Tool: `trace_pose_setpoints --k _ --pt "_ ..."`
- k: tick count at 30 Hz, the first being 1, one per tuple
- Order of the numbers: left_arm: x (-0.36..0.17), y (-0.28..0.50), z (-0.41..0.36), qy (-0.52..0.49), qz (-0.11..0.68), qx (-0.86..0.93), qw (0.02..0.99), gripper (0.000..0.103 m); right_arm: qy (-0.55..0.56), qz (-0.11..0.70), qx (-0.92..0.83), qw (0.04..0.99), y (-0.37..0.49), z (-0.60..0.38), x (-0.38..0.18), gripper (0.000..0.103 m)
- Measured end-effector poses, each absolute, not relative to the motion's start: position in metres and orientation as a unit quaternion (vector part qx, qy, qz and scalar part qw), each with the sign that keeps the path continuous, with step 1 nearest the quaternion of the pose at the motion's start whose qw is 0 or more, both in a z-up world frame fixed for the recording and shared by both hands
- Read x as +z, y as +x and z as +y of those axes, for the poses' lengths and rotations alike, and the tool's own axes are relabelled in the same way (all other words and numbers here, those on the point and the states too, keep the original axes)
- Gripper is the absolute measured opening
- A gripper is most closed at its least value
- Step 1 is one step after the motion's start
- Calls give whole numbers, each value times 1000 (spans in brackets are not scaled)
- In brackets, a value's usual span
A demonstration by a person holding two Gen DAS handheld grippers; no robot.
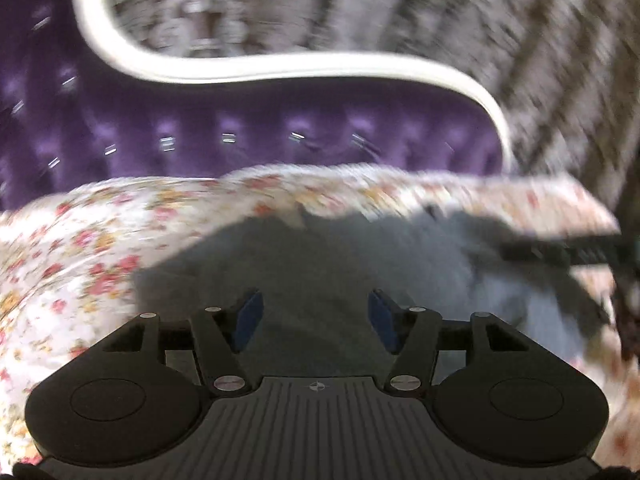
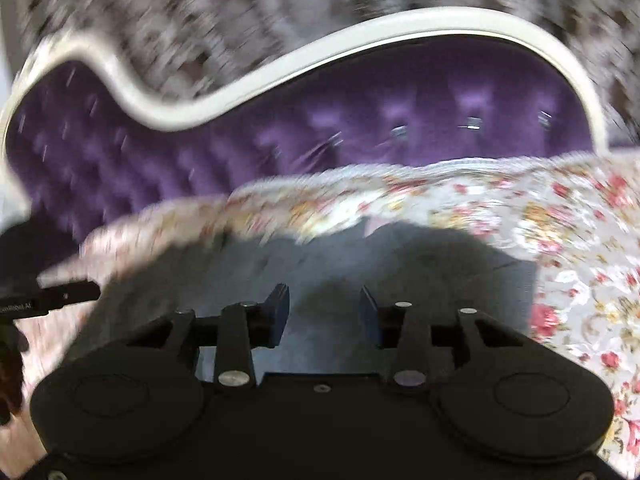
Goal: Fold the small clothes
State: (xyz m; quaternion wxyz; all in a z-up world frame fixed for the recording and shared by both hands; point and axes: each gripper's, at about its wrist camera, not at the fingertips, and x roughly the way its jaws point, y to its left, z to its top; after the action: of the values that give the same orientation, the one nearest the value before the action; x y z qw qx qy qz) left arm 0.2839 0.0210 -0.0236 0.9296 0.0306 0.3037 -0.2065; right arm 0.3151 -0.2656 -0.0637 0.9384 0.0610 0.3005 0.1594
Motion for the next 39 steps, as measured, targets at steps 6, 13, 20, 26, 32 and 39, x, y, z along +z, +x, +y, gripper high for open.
trace_pose_setpoints --k 6,13,20,26,32,39 --pt "-50 310 -3 71 331 -192 921 58 -6 341 159 926 337 -234 -84 50" --pt "-47 347 11 -8 366 -130 922 58 34 362 93 927 388 -247 -86 49" --pt "-26 306 43 -48 341 -118 931 58 24 319 123 940 375 -240 -64 50" --pt "-14 277 64 -59 324 -125 936 60 -10 310 180 933 385 -202 -60 50" --pt "-17 278 69 -51 329 -128 934 60 -23 322 191 927 406 -169 -70 50" --pt "-20 272 72 -52 335 -137 931 60 -54 346 182 919 412 -155 -81 47"
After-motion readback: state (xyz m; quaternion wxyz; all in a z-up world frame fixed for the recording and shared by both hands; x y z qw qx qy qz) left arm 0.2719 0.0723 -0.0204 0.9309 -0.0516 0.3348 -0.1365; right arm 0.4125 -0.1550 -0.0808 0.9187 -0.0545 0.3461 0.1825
